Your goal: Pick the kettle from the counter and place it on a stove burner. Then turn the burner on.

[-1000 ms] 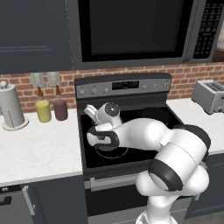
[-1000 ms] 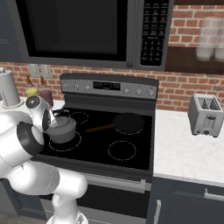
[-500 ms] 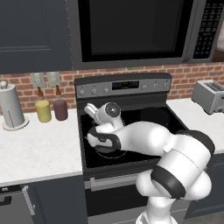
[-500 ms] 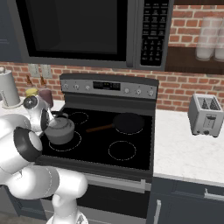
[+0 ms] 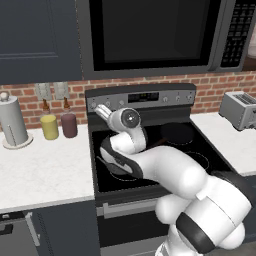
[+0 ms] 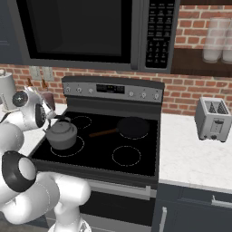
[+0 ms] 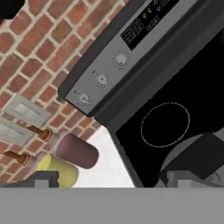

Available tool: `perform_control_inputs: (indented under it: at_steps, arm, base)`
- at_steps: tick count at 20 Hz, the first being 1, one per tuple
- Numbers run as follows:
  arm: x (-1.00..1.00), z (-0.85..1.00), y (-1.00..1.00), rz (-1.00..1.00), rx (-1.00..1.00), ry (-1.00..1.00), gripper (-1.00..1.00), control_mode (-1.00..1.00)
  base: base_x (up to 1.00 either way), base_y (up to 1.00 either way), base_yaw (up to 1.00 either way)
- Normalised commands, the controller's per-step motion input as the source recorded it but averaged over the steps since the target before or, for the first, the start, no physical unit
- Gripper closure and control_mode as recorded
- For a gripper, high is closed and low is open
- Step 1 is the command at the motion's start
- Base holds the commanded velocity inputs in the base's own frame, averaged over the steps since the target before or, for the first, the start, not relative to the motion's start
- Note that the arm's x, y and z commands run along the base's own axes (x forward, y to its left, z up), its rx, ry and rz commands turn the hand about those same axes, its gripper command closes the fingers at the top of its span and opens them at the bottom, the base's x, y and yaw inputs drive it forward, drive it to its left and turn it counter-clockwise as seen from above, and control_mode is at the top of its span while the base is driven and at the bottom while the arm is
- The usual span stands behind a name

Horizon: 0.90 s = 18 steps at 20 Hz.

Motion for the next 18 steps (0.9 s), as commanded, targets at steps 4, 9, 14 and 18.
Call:
perform_control_inputs:
  at_steps: [4, 9, 14, 18]
  arm:
    - [0.03, 1.00, 0.16, 0.17, -0.21, -0.20, -1.00, -1.00]
    - [0.18, 0.71, 0.16, 0.27, -0.32, -0.16, -1.00, -1.00]
    - [0.51, 0.10, 0.04, 0.27, -0.40, 0.10, -1.00, -1.00]
    - [0.34, -0.03, 0.00, 0.24, -0.30, 0.16, -1.00, -1.00]
  base:
    - [0.00, 0.00, 0.00]
    - [0.00, 0.00, 0.00]
    - [0.00, 0.00, 0.00]
    - [0.00, 0.00, 0.00]
